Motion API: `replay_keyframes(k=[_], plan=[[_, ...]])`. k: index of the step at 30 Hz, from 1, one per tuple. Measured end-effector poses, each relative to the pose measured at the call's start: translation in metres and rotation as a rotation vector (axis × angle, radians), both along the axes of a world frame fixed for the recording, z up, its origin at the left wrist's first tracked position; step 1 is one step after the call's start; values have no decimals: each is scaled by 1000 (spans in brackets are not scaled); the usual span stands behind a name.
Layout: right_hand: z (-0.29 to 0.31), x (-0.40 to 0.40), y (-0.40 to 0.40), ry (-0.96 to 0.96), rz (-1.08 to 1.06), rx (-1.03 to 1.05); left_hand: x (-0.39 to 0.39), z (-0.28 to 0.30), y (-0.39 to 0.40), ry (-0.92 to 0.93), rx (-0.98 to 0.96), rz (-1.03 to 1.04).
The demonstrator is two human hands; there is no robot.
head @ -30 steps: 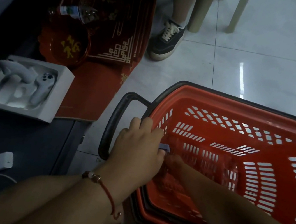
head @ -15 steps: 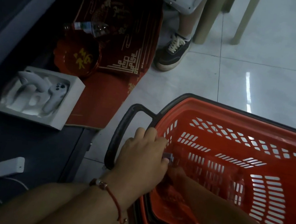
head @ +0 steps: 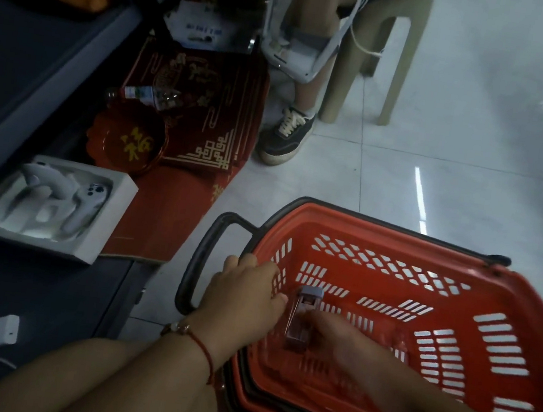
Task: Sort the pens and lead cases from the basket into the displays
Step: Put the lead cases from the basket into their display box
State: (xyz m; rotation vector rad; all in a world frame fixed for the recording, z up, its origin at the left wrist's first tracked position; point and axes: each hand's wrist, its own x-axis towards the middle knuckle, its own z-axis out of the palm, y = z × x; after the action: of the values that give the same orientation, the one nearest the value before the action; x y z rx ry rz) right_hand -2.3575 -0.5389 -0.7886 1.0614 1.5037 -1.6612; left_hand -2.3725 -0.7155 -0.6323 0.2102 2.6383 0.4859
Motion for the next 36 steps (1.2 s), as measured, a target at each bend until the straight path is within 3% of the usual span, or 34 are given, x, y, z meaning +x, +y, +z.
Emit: replay_keyframes(k=[5,10,15,19,28,36], plan=[[94,10,17,229,114,46,3,13,4,-66,175,133],[165,11,9,415,157,-52,13,35,9,-213,489,305],[223,20,-12,551,248,-113,31,65,14,-440,1095,438],[253,27,-28,648,310,-90,43,86,6,-486,1357,561],[302,54,-67,898,502,106,91,127,-30,-372,1562,681],[344,82,-126,946,555,-105,148,168,-98,-129,1603,772]])
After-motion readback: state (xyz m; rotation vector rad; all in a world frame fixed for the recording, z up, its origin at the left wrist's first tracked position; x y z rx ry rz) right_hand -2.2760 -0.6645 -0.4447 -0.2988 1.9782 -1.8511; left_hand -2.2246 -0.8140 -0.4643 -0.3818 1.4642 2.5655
